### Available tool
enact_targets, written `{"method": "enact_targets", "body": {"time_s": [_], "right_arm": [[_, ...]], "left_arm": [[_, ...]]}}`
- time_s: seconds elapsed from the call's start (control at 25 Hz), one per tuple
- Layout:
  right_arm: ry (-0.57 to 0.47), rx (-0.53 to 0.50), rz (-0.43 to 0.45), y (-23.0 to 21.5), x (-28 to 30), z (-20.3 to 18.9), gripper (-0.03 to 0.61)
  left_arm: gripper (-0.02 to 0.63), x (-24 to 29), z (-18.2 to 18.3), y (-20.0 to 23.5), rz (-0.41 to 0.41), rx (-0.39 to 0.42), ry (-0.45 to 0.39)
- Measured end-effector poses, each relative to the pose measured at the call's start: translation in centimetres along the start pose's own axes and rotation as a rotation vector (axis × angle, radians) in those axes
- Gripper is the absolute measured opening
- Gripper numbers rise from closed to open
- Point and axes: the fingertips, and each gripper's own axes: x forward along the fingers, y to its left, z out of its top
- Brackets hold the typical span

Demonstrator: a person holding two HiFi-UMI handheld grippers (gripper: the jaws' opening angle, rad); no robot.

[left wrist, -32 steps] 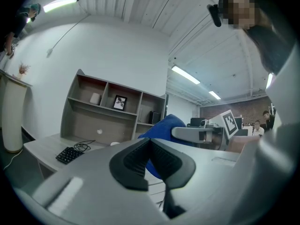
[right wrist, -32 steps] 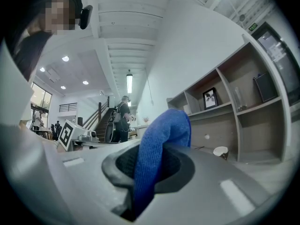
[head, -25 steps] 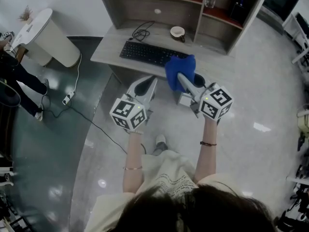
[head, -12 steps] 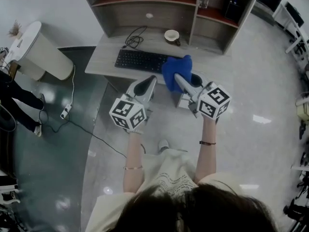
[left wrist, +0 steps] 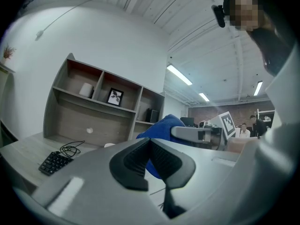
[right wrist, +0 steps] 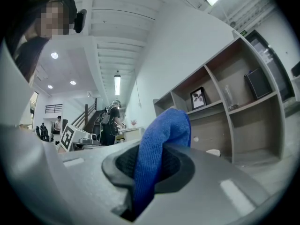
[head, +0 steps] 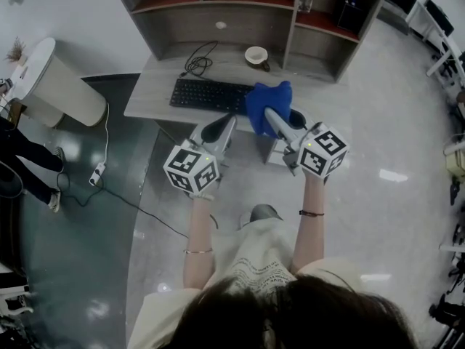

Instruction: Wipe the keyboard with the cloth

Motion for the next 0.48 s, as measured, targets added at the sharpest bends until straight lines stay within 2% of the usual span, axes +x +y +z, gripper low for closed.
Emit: {"method": "enact_targets", "body": {"time_s": [0.48], "right_arm": [[0.036, 0.040, -0.034, -3.3, 0.0, -1.6, 0.052]], "left_arm": [[-0.009, 2.9, -2.0, 0.8, -0.013, -0.053, 0.034]]}}
